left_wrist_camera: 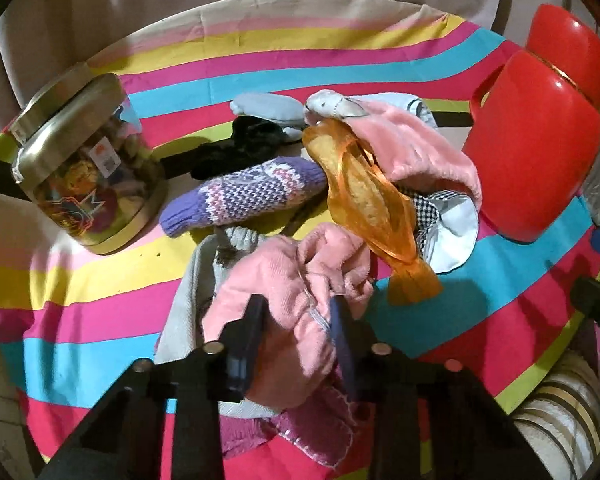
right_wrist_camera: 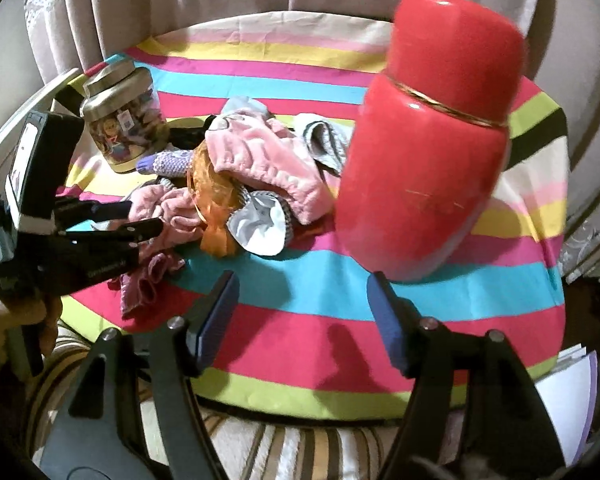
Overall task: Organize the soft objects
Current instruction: 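Grasp the pink knit hat with the left tool while the right tool grasps the pink bunny-print cloth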
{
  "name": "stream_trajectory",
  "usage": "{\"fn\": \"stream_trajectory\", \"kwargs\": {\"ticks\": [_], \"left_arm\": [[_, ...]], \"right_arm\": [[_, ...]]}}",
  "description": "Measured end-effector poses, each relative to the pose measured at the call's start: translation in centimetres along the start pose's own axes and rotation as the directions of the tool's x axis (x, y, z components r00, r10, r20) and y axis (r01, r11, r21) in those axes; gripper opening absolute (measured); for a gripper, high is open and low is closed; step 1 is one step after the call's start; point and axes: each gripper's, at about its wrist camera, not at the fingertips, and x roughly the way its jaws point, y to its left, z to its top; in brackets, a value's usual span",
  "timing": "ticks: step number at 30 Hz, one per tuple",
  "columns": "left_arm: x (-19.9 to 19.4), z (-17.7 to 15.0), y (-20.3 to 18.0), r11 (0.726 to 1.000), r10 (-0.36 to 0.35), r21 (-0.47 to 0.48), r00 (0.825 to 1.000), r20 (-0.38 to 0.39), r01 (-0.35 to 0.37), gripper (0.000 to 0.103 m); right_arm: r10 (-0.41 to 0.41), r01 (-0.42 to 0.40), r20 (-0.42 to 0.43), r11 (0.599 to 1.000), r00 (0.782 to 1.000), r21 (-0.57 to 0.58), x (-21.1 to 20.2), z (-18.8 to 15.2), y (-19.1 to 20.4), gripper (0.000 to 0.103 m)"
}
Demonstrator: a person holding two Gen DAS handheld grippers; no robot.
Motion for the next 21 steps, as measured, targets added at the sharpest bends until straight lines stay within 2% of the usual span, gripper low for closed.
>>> {"fn": "stream_trajectory", "kwargs": {"ticks": [1, 5, 12, 14, 21], "left_arm": [[0.0, 0.0, 0.1, 1.0, -0.007, -0.002, 1.0, 0.006, 0.007, 0.022], [-0.6, -0.3, 1.3, 0.997, -0.05, -0.064, 0.998, 0.045, 0.053, 0.011], [-2.3, -1.1, 4.4, 0.972, -0.122, -0.187, 0.986, 0.112, 0.141, 0.01], [-2.8, -1.4, 5.3, 0.958, -0.145, -0.229, 0.98, 0.138, 0.174, 0.01], [-4.4, -2.1, 7.9, 0.923, -0.141, -0.324, 0.967, 0.214, 0.206, 0.01]], "right_arm": [[0.002, -0.002, -0.001, 1.0, 1.0, -0.005, 0.4, 0.2, 0.3, 0.07], [0.012, -0.012, -0.004, 1.0, 1.0, -0.02, 1.6, 0.7, 1.2, 0.07], [0.03, -0.029, 0.018, 0.998, 0.999, -0.051, 3.2, 1.9, 2.7, 0.07], [0.026, -0.025, 0.016, 0.998, 1.0, -0.052, 3.8, 2.3, 3.0, 0.07], [0.035, -0.033, 0.055, 0.999, 0.998, -0.039, 4.7, 4.2, 3.8, 0.07]]}}
